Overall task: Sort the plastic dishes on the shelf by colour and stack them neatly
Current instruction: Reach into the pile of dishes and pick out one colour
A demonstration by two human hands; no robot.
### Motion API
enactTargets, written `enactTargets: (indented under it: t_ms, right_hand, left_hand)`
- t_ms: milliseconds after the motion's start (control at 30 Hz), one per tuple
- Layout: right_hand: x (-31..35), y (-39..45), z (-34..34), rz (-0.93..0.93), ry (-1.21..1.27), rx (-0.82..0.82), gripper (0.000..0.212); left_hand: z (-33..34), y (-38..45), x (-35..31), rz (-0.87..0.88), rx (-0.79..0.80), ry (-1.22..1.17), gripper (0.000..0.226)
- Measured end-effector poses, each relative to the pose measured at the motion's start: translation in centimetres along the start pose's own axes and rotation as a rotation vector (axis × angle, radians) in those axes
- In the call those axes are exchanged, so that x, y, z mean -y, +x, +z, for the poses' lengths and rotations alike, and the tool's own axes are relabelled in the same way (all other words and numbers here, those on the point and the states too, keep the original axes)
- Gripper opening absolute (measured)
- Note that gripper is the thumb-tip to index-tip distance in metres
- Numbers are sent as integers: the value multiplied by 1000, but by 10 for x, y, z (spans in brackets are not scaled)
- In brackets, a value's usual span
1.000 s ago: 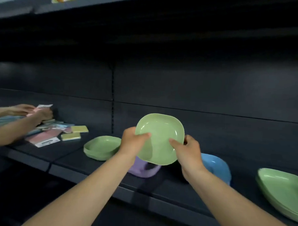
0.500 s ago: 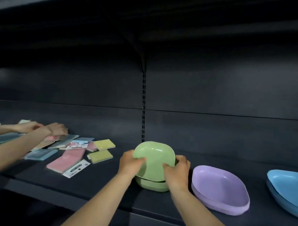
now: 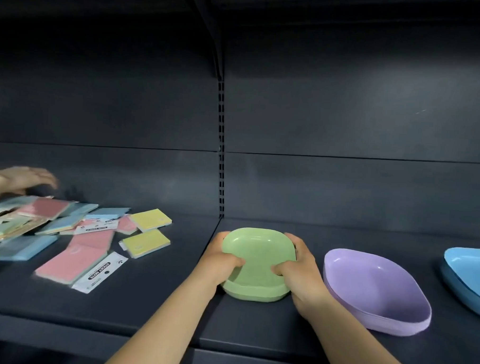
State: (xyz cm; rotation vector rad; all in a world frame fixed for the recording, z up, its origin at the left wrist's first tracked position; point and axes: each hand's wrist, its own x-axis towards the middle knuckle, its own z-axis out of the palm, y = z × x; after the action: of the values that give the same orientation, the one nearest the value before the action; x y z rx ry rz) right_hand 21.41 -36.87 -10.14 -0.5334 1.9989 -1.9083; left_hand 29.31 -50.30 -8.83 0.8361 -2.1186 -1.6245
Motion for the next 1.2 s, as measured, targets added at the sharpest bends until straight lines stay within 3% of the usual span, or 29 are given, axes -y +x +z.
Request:
enactTargets:
  t_ms: [200, 300, 400, 567, 767, 1000, 1200]
  right_hand:
    - [6, 2, 0, 11, -56, 15, 57]
    - [20, 3, -5, 25, -202, 23, 61]
    - [48, 1, -31, -117, -406, 27, 66]
    - [98, -31, -114, -426, -1062, 16, 62]
    - [112, -74, -238, -382, -1523, -65, 66]
    - [106, -134, -403, -214, -1598, -213, 66]
    - [93, -200, -554, -130, -1597, -234, 68]
  left_hand:
    - [-5, 6, -5, -47, 33, 41, 42]
    - [-12, 5, -22, -31, 58, 213, 66]
    - [-17, 0, -51, 91, 61, 348, 80]
    - [7, -25, -104, 441, 112, 834, 58]
    - [102, -62, -151, 649, 153, 1064, 57]
    - [249, -121, -192, 764, 248, 1061, 56]
    - [401, -192, -217, 798, 352, 983, 55]
